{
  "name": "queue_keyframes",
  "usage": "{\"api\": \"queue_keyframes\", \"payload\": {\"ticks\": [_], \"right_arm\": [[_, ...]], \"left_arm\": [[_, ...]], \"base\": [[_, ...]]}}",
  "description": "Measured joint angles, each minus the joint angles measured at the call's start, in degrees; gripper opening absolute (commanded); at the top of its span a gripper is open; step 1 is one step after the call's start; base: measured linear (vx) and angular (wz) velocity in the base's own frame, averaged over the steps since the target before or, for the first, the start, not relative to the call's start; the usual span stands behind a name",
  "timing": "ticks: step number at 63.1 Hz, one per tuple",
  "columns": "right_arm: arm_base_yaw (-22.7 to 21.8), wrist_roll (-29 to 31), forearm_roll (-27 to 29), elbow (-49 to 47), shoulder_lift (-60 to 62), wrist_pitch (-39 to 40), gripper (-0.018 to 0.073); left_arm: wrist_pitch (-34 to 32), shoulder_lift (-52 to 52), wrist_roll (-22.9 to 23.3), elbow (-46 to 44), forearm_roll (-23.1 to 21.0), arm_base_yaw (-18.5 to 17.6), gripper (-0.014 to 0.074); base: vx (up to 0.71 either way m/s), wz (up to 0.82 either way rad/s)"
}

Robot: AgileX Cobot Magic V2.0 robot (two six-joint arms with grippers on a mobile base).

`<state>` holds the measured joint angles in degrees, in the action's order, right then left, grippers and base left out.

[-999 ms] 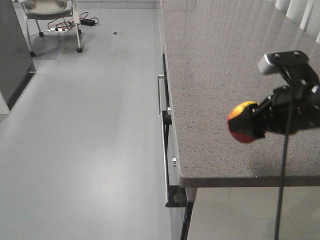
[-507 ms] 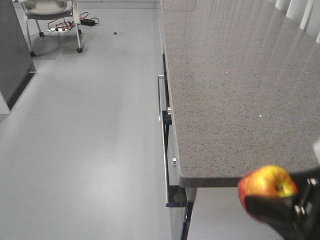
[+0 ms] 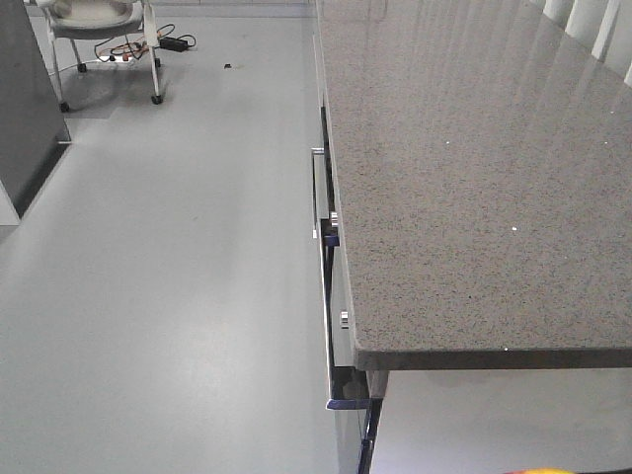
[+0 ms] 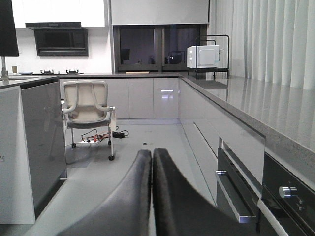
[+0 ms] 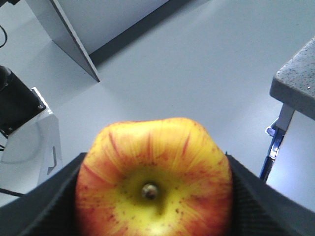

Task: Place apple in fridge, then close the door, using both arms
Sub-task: 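Drive the base away from the counter holding the apple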

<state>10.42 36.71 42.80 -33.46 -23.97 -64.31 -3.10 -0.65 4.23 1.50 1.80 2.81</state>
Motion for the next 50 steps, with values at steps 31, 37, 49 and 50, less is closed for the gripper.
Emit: {"api": "queue_keyframes", "payload": {"ticks": [31,37,49,50], "right_arm": [[0.19,-0.95,0.07,0.0,7.11,-2.28,0.0367],[0.19,-1.07,0.14,0.0,7.16,-2.34,0.0367],[0.19,-1.08,0.21,0.0,7.28,-2.47,0.0367],[0.19,-1.08,0.21,0.0,7.28,-2.47,0.0367]], "left_arm": [[0.0,0.0,0.0,0.0,0.0,0.0,-0.0006],[0.0,0.0,0.0,0.0,0.0,0.0,-0.0006],[0.0,0.0,0.0,0.0,0.0,0.0,-0.0006],[0.0,0.0,0.0,0.0,0.0,0.0,-0.0006]], "base": [[0.0,0.0],[0.0,0.0],[0.0,0.0],[0.0,0.0]]}}
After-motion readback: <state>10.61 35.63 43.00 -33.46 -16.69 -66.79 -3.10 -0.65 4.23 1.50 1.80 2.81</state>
